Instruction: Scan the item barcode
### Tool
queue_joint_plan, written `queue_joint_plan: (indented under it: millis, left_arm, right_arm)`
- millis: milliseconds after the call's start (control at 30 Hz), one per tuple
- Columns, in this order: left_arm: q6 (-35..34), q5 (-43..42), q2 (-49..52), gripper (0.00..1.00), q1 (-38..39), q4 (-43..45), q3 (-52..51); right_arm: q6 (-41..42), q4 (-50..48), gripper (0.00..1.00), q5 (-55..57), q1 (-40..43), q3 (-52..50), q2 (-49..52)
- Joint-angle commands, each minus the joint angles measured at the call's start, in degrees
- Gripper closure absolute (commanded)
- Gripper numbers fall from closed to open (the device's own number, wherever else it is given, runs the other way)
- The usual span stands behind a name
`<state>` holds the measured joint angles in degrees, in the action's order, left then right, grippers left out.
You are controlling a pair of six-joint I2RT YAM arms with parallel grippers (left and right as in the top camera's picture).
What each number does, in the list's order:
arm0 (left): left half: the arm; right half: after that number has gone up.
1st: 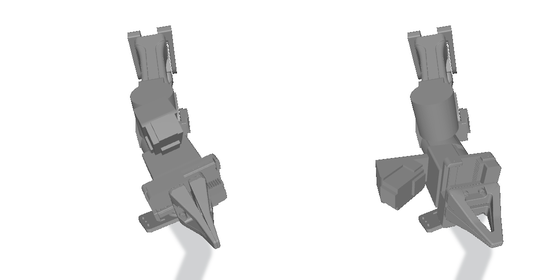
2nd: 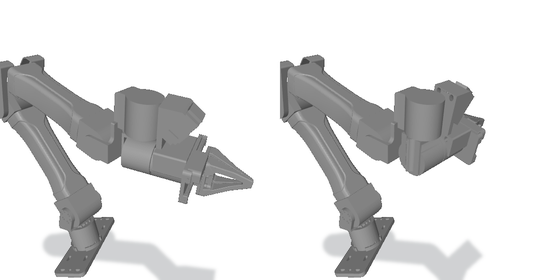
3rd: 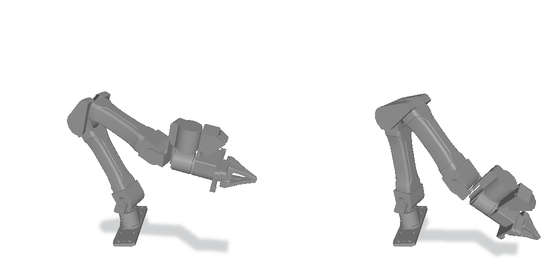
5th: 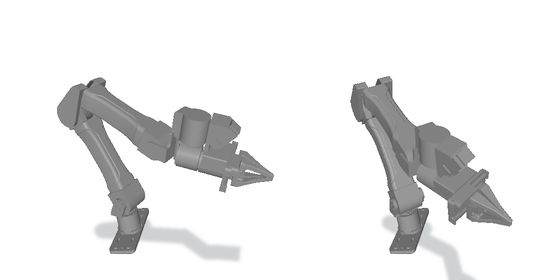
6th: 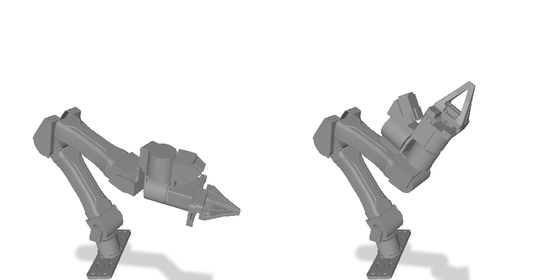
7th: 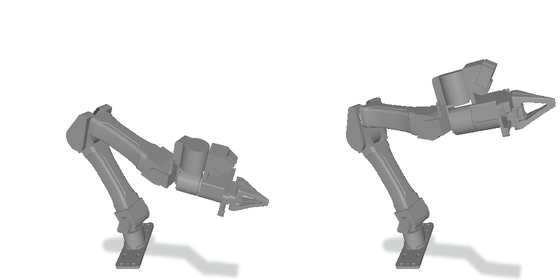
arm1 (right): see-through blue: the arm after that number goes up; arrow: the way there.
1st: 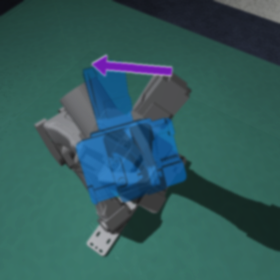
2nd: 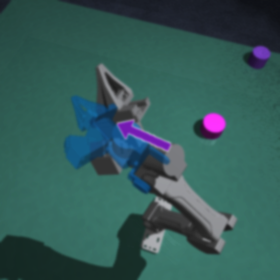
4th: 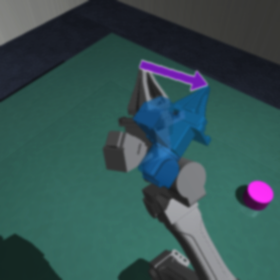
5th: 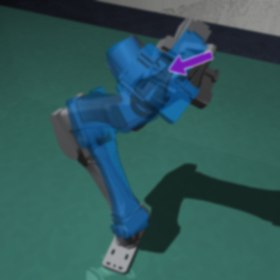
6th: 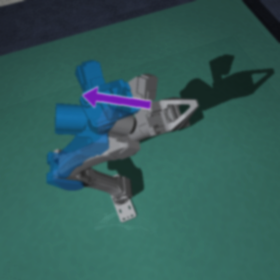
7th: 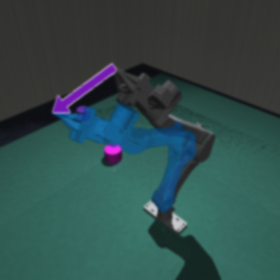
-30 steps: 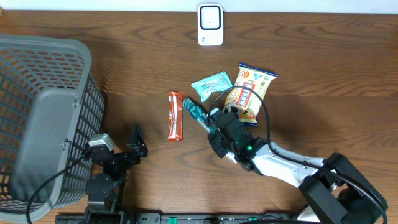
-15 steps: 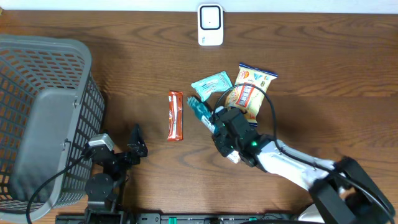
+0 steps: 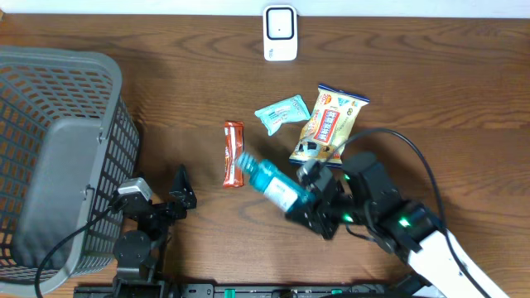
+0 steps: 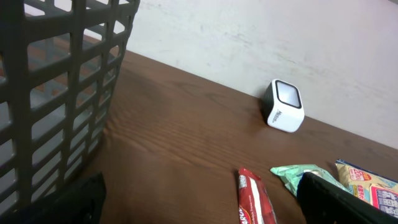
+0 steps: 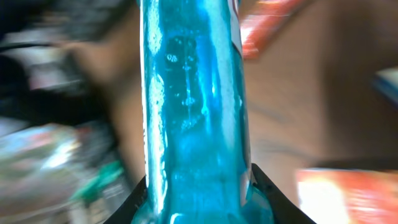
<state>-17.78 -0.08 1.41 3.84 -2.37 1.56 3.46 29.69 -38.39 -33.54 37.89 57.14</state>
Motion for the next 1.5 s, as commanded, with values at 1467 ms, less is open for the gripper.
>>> queue_joint_plan:
  millis: [1467]
  left_arm:
    - [-0.1, 0.6, -0.1, 0.02, -0.2, -1.8, -1.3]
  right_arm:
    - [-31.2, -66.2, 0.99, 38.7, 0.8, 2.5, 30.1]
